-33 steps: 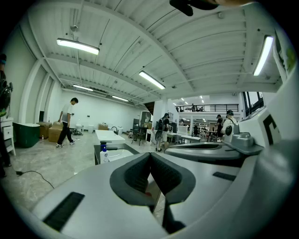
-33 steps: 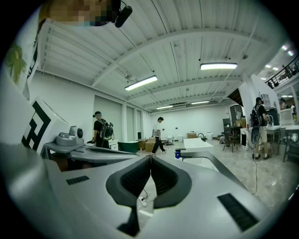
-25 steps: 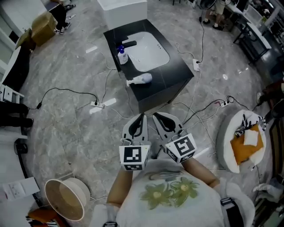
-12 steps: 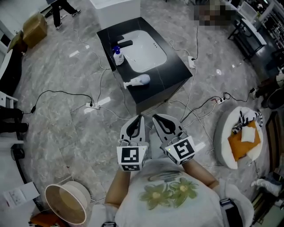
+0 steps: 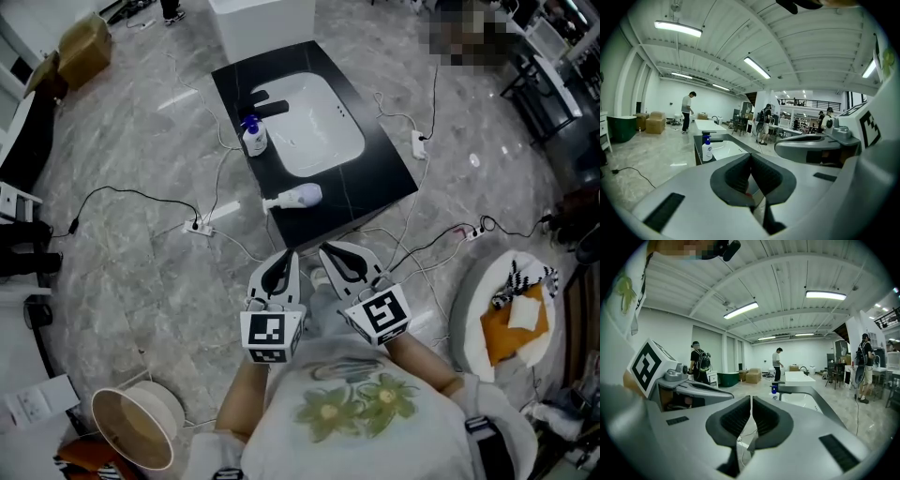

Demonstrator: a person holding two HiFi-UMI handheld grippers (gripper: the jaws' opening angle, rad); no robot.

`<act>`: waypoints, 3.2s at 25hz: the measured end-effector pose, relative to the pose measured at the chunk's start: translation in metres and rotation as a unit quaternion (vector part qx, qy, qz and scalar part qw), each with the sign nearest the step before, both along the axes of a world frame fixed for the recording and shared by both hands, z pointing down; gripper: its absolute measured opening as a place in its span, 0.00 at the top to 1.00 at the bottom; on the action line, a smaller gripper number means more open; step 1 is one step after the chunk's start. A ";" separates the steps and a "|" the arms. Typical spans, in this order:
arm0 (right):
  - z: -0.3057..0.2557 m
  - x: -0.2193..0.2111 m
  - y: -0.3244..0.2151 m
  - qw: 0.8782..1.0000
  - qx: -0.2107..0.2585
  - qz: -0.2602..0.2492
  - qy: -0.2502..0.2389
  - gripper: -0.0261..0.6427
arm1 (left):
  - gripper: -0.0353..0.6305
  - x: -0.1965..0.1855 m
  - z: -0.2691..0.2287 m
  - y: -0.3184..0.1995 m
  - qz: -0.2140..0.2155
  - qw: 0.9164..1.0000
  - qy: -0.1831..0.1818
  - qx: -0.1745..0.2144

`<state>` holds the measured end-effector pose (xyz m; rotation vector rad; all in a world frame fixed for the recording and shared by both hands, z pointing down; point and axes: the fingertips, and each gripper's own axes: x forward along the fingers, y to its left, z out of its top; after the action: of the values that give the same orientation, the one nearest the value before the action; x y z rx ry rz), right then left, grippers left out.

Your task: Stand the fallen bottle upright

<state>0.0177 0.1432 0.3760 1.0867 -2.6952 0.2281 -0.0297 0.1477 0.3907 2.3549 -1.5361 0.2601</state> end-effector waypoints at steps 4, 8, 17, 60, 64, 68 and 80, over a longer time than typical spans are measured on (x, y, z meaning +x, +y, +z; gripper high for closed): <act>0.005 0.013 -0.034 1.000 -0.005 -0.021 0.010 0.90 | 0.92 0.012 0.003 -0.034 -0.015 1.000 0.004 -0.006; 0.006 0.022 -0.061 0.999 -0.010 -0.041 0.009 0.90 | 0.92 0.020 0.002 -0.061 -0.037 0.999 0.004 -0.005; 0.016 0.030 -0.102 0.993 -0.034 -0.111 0.013 0.89 | 0.92 0.027 0.011 -0.100 -0.094 0.995 -0.003 -0.017; 0.162 -0.111 -0.164 0.912 -0.146 -0.327 0.202 0.66 | 0.92 -0.117 0.095 -0.191 -0.138 0.986 -0.014 -0.093; 0.177 -0.117 -0.165 0.897 -0.146 -0.349 0.229 0.66 | 0.92 -0.121 0.105 -0.193 -0.137 0.985 -0.015 -0.104; 0.186 -0.127 -0.172 0.890 -0.145 -0.360 0.238 0.66 | 0.92 -0.128 0.113 -0.194 -0.142 0.983 -0.009 -0.113; 0.227 -0.138 -0.179 0.852 -0.142 -0.404 0.302 0.66 | 0.92 -0.150 0.130 -0.196 -0.160 0.979 0.005 -0.130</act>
<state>-0.1208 -0.0360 0.6035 -0.1182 -2.1851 0.0952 -0.1793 -0.0487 0.5208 1.8775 -1.7299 0.3462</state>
